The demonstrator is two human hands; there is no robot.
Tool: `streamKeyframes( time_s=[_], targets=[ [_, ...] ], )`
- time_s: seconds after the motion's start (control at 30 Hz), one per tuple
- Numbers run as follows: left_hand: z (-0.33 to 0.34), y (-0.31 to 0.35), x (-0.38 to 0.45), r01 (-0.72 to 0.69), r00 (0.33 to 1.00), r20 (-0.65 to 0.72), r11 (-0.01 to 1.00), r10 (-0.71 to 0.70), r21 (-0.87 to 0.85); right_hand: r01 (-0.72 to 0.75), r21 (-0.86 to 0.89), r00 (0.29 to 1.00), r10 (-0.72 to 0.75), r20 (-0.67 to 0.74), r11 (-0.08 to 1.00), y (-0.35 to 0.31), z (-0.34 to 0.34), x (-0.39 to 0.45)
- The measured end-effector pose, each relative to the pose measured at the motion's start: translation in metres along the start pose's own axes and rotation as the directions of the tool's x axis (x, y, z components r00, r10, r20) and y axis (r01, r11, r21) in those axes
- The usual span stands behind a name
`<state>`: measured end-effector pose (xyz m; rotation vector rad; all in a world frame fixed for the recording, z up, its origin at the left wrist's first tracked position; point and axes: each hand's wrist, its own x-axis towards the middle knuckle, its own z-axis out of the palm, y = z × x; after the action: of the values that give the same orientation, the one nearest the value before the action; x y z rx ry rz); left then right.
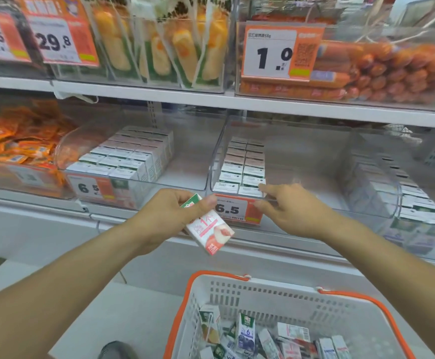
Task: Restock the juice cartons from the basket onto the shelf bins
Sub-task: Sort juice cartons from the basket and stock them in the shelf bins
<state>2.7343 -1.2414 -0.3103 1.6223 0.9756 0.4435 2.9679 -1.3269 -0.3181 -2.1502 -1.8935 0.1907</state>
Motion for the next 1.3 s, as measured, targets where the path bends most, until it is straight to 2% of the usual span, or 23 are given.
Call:
streamKeyframes(
  time_s=[0.07, 0.13, 0.2, 0.23, 0.3, 0.4, 0.47, 0.53, 0.63, 0.73, 0.87, 0.97, 1.13, 1.2, 1.3],
  targets=[
    [-0.001, 0.0, 0.001, 0.059, 0.997, 0.063, 0.993, -0.053, -0.1, 0.01, -0.022, 0.996, -0.008, 0.091, 1.0, 0.003, -0.004, -0.004],
    [-0.001, 0.002, -0.003, 0.118, 0.97, 0.233, 0.968, -0.065, -0.221, 0.003, -0.083, 0.994, 0.006, 0.108, 0.997, 0.007, -0.006, -0.006],
    [-0.001, 0.004, -0.009, 0.15, 0.929, 0.366, 0.96, -0.055, -0.238, -0.009, -0.146, 0.995, 0.023, 0.096, 0.989, 0.01, -0.004, -0.008],
    [-0.002, 0.007, -0.012, 0.151, 0.923, 0.382, 0.964, -0.057, -0.22, -0.018, -0.151, 0.995, 0.032, 0.089, 0.988, 0.011, -0.003, -0.008],
    [-0.008, 0.013, -0.015, 0.102, 0.942, 0.334, 0.98, -0.039, -0.173, -0.018, -0.125, 0.998, 0.026, 0.058, 0.992, 0.014, -0.002, -0.005],
    [-0.035, 0.023, -0.008, -0.155, 0.986, 0.057, 0.988, 0.155, -0.014, 0.028, -0.099, 1.0, -0.029, -0.004, 0.995, 0.018, 0.002, 0.001],
    [-0.06, 0.03, 0.002, -0.317, 0.94, -0.081, 0.937, 0.331, 0.147, 0.05, -0.132, 0.999, -0.049, 0.009, 0.99, 0.017, 0.004, 0.006],
    [-0.079, 0.035, 0.02, -0.39, 0.883, -0.122, 0.854, 0.452, 0.344, 0.073, -0.158, 0.996, -0.065, 0.057, 0.985, 0.017, 0.005, 0.01],
    [-0.1, 0.036, 0.065, -0.344, 0.855, -0.133, 0.739, 0.502, 0.579, 0.118, -0.128, 0.991, -0.108, 0.084, 0.985, 0.019, 0.007, 0.011],
    [-0.109, 0.031, 0.123, -0.268, 0.838, -0.146, 0.63, 0.526, 0.729, 0.103, -0.174, 0.991, -0.087, 0.099, 0.979, 0.02, 0.01, 0.009],
    [-0.105, 0.016, 0.194, -0.182, 0.866, -0.14, 0.563, 0.48, 0.807, 0.089, -0.217, 0.99, -0.062, 0.129, 0.972, 0.015, 0.012, 0.009],
    [-0.106, 0.008, 0.23, -0.126, 0.898, -0.091, 0.45, 0.43, 0.884, 0.057, -0.209, 0.996, -0.042, 0.075, 0.976, 0.015, 0.018, 0.011],
    [-0.106, 0.006, 0.267, -0.028, 0.894, -0.064, 0.2, 0.443, 0.979, -0.032, -0.184, 0.998, 0.042, 0.047, 0.982, 0.021, 0.026, 0.016],
    [-0.104, 0.006, 0.277, -0.012, 0.886, -0.086, 0.207, 0.455, 0.978, -0.03, -0.16, 0.999, 0.036, 0.035, 0.987, 0.026, 0.029, 0.016],
    [-0.102, 0.005, 0.281, 0.051, 0.876, -0.114, 0.145, 0.468, 0.988, -0.035, -0.159, 0.998, 0.042, 0.037, 0.987, 0.023, 0.026, 0.022]
  ],
)
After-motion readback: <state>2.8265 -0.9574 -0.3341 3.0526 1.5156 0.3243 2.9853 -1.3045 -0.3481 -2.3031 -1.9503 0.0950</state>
